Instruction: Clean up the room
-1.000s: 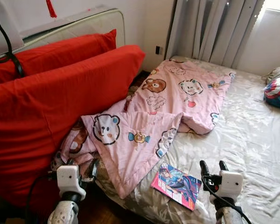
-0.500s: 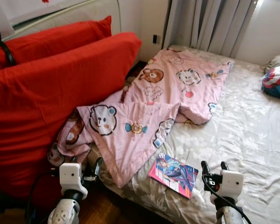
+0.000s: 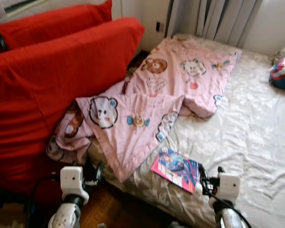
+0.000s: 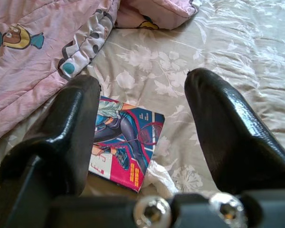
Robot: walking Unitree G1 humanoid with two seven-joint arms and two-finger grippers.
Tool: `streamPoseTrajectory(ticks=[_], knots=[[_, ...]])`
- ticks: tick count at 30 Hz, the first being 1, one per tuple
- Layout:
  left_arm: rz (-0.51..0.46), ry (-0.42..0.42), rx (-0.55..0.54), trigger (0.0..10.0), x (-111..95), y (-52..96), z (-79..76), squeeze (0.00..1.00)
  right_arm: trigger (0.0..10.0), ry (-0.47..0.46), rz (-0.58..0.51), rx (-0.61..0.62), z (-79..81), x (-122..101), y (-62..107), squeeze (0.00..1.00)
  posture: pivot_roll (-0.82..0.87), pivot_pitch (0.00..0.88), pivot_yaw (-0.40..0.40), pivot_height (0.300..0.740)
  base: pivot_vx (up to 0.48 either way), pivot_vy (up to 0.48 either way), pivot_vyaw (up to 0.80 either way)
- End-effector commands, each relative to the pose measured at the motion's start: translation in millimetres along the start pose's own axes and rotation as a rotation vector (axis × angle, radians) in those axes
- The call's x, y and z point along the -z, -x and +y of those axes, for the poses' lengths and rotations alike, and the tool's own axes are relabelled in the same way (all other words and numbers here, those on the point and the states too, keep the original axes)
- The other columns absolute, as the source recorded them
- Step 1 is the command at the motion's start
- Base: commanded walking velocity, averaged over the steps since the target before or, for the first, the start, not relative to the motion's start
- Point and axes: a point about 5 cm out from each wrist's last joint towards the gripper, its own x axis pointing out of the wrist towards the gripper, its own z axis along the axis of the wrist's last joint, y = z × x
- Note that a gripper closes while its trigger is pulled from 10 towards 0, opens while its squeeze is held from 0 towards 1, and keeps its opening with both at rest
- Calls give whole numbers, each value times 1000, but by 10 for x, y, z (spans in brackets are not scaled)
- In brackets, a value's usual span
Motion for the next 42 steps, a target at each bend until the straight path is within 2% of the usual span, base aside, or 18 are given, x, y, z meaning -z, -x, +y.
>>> streamPoseTrajectory(ticks=[1,11,15,34,39,42], knots=[[21,15,3,10000,24,37,-8,0,10000,-6,24,17,-31,37,24,0,-99,166,-40,660,0,0,0],[31,18,12,10000,20,32,-40,0,10000,-3,45,11,-7,49,0,0,-98,167,-38,660,0,0,0],[36,17,14,10000,27,38,-42,0,10000,-14,31,7,7,44,-4,0,-98,167,-37,636,0,0,0],[55,12,8,10000,36,46,-18,0,10000,-11,42,0,16,51,-49,0,-93,173,-35,636,0,0,0],[61,18,13,10000,60,57,-23,0,10000,-21,68,5,19,82,-50,0,-91,174,-34,636,282,0,0],[62,19,14,10000,62,62,-20,0,10000,-44,69,12,22,87,-49,0,-90,174,-33,636,311,0,-775]])
